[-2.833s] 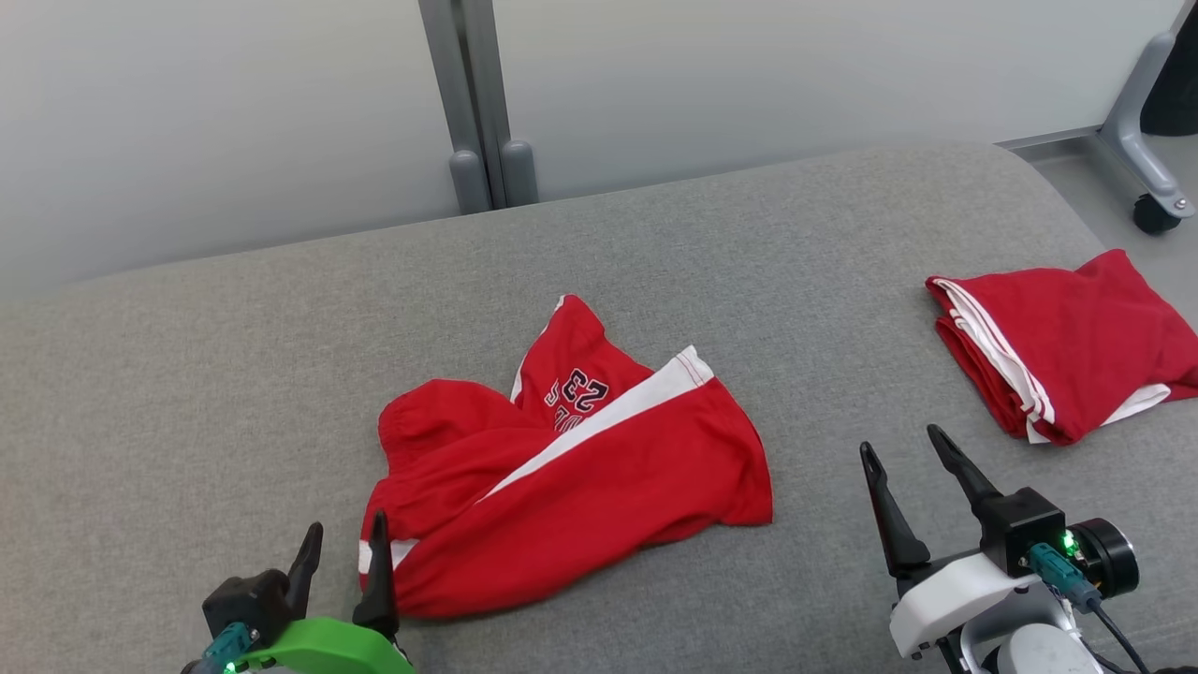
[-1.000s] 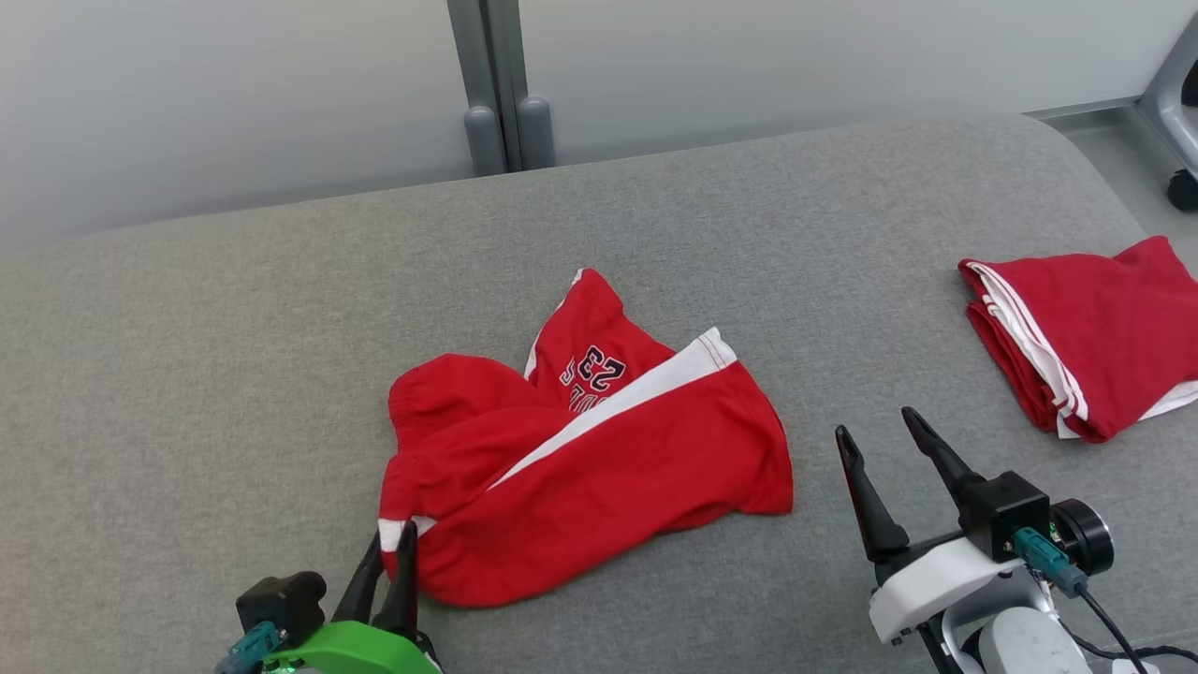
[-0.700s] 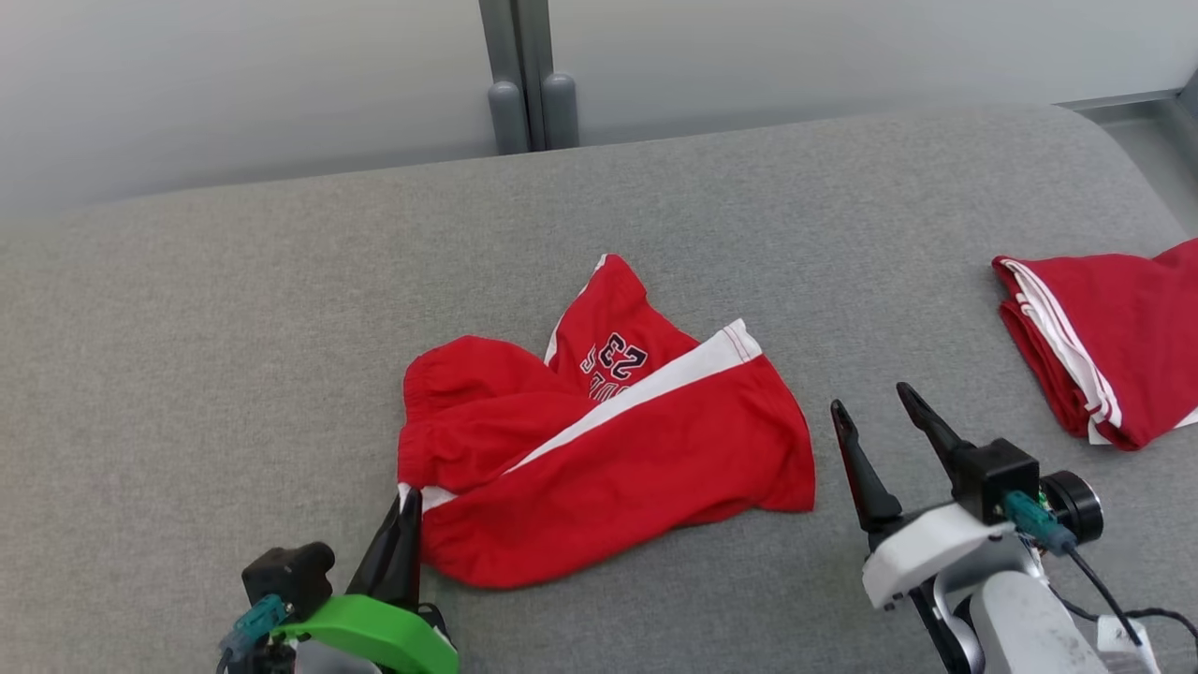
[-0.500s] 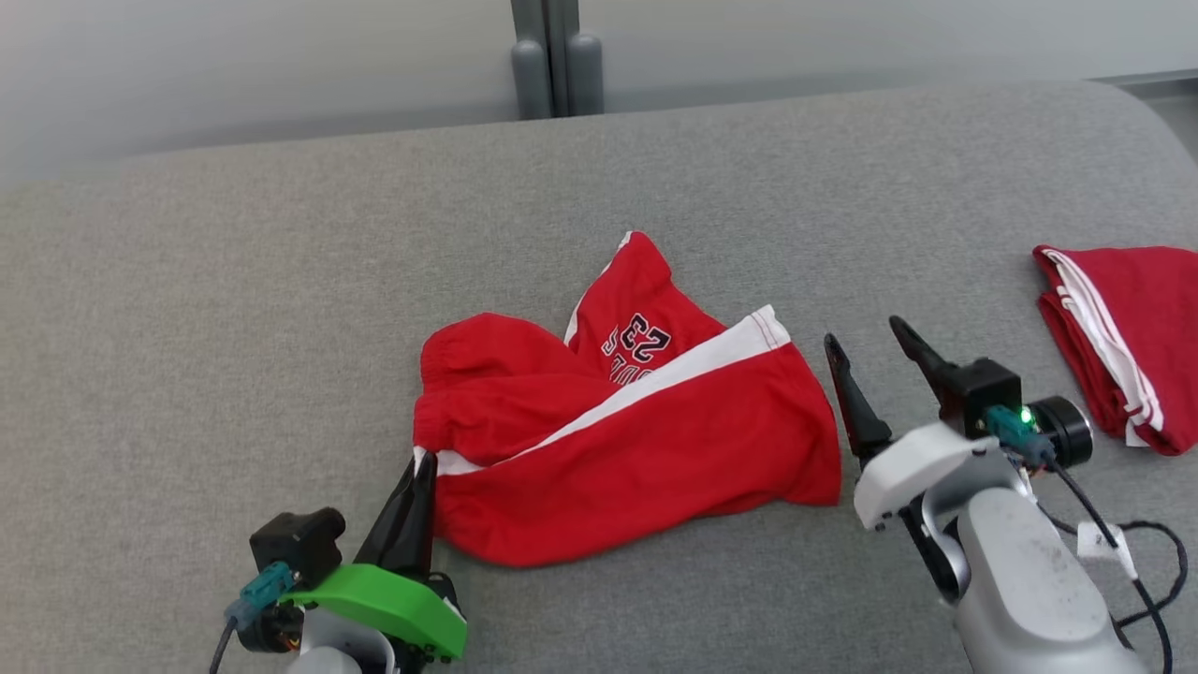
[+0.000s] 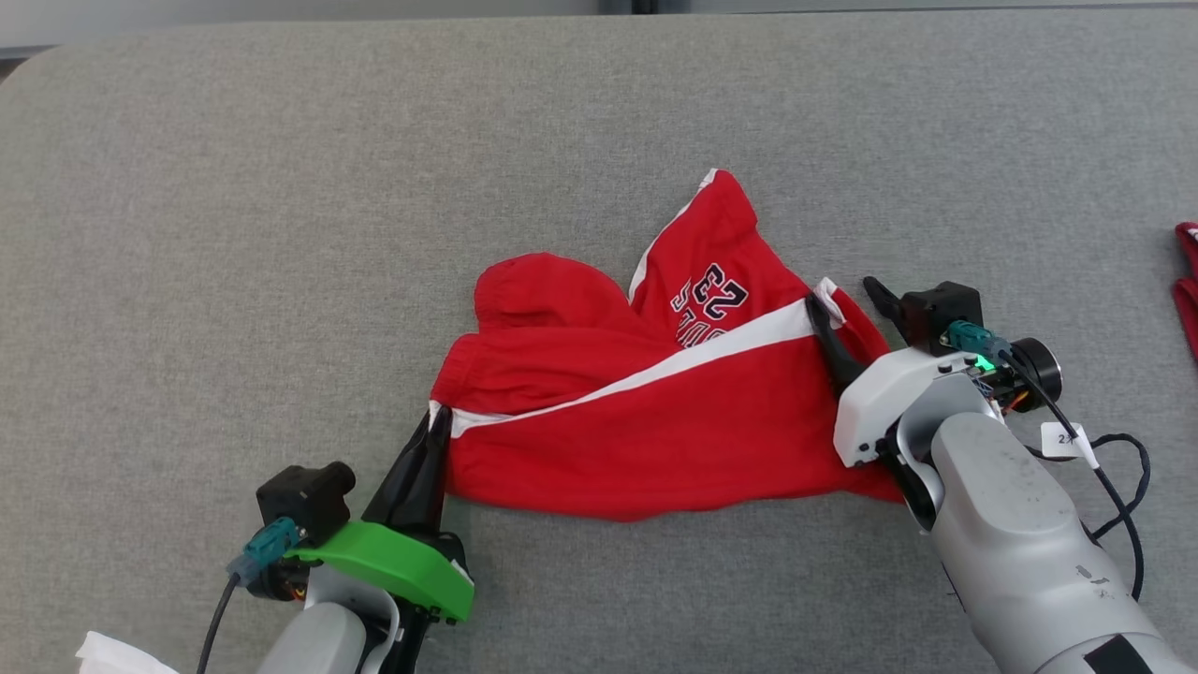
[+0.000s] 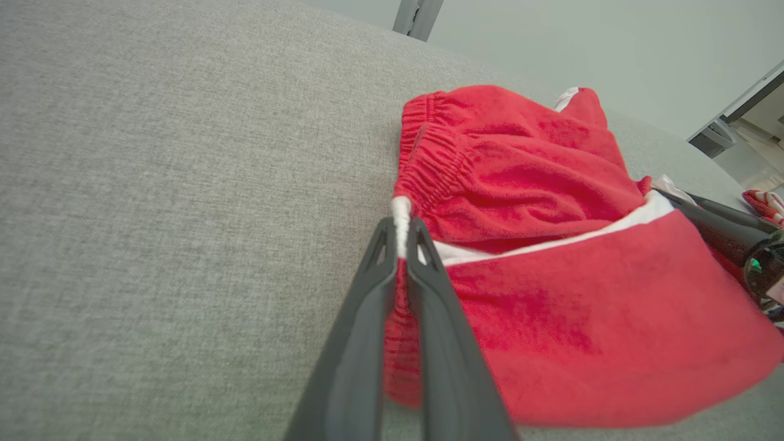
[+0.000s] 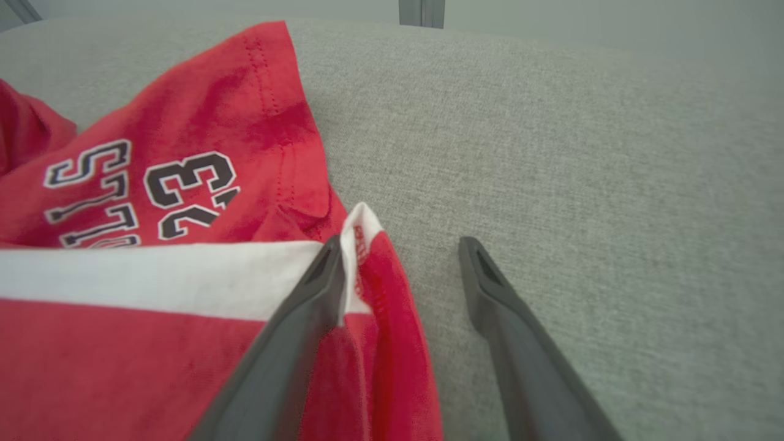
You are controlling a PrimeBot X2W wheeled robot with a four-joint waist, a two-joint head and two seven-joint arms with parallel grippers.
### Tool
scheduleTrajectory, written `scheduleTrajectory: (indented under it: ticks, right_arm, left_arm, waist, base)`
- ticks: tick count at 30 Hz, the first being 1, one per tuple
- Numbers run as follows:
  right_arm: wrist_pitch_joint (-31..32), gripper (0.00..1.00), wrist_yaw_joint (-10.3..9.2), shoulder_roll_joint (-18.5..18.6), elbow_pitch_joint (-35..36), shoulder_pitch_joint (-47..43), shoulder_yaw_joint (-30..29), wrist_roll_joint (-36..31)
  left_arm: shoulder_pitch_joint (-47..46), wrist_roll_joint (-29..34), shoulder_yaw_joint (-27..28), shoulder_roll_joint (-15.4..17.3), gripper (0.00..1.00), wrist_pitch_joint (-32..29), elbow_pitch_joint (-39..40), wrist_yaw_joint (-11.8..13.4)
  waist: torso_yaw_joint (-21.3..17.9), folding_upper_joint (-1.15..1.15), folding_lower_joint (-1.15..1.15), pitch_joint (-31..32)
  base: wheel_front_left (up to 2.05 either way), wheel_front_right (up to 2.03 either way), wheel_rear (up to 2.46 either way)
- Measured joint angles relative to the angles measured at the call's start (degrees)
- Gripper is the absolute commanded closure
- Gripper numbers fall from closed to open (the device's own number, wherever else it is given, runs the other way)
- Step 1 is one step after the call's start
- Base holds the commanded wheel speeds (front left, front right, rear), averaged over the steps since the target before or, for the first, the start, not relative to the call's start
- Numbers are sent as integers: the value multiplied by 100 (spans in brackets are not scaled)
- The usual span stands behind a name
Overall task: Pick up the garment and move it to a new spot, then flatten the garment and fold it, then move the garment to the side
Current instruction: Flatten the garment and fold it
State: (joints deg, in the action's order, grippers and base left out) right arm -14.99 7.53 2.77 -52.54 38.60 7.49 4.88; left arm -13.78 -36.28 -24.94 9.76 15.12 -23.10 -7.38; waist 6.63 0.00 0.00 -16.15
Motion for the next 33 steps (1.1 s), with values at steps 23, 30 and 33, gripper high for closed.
scheduleTrajectory:
  ticks: [23,30,33]
  right_arm:
    - [-14,100,0,0,3096,-876,-560,374]
    - [-14,100,0,1,3994,-844,-623,482]
    - [-15,100,0,29,4380,-714,-623,508]
  left_arm:
    - [-511,-29,124,311,100,0,810,0]
    - [-1361,-501,-180,1002,100,-1,1190,0]
    - [-1795,-789,-282,1283,100,-160,1413,0]
  waist:
    - [-233,0,0,638]
    - [-458,0,0,1116]
    - [-573,0,0,1319]
  base:
    - [0,0,0]
    - [0,0,0]
    - [0,0,0]
